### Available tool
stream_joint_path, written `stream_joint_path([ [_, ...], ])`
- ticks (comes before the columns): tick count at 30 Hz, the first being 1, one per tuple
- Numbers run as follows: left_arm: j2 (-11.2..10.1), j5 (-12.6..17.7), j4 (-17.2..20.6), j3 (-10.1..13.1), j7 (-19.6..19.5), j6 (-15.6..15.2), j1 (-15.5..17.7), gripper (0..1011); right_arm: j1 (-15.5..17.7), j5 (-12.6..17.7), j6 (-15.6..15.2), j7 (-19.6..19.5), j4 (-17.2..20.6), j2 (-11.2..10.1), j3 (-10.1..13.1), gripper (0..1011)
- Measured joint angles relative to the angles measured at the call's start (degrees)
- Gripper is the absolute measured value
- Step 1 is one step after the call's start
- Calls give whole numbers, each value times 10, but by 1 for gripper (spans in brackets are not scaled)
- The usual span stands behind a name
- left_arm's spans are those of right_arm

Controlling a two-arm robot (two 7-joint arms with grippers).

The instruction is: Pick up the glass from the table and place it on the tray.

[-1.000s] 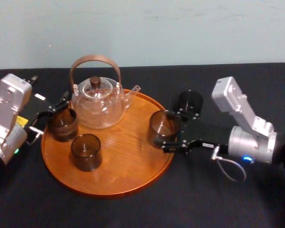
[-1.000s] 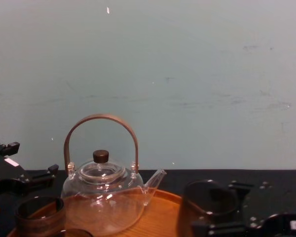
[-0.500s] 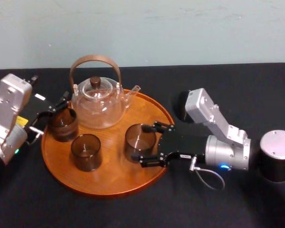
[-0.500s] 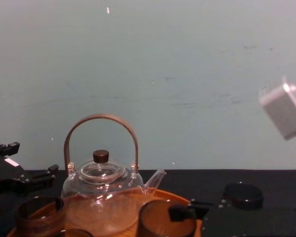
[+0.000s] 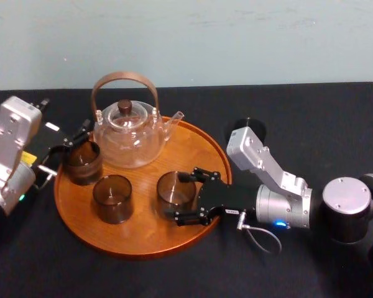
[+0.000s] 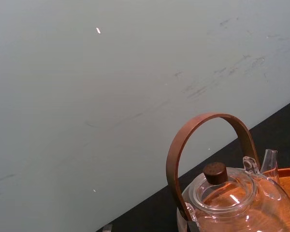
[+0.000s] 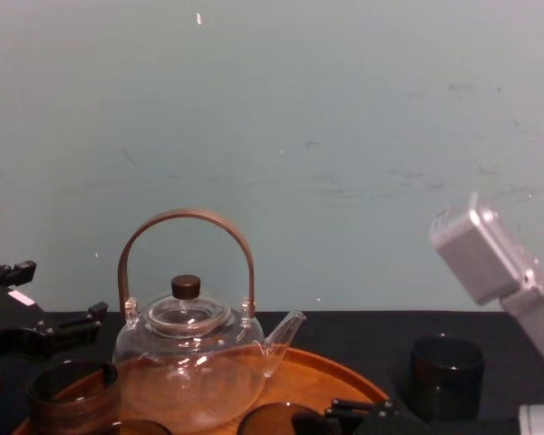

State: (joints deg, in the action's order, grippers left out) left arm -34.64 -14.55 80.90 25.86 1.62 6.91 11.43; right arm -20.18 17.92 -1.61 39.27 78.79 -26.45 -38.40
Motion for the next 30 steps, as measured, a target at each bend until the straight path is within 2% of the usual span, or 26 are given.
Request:
stream_joint_path([
  [14,0,0,0,0,0,0,0,1001,-4,-11,5,-3,-27,13,-6,913],
  [30,0,0,0,0,0,0,0,1001,-2,-18,3,-9,-28,13,-6,913],
])
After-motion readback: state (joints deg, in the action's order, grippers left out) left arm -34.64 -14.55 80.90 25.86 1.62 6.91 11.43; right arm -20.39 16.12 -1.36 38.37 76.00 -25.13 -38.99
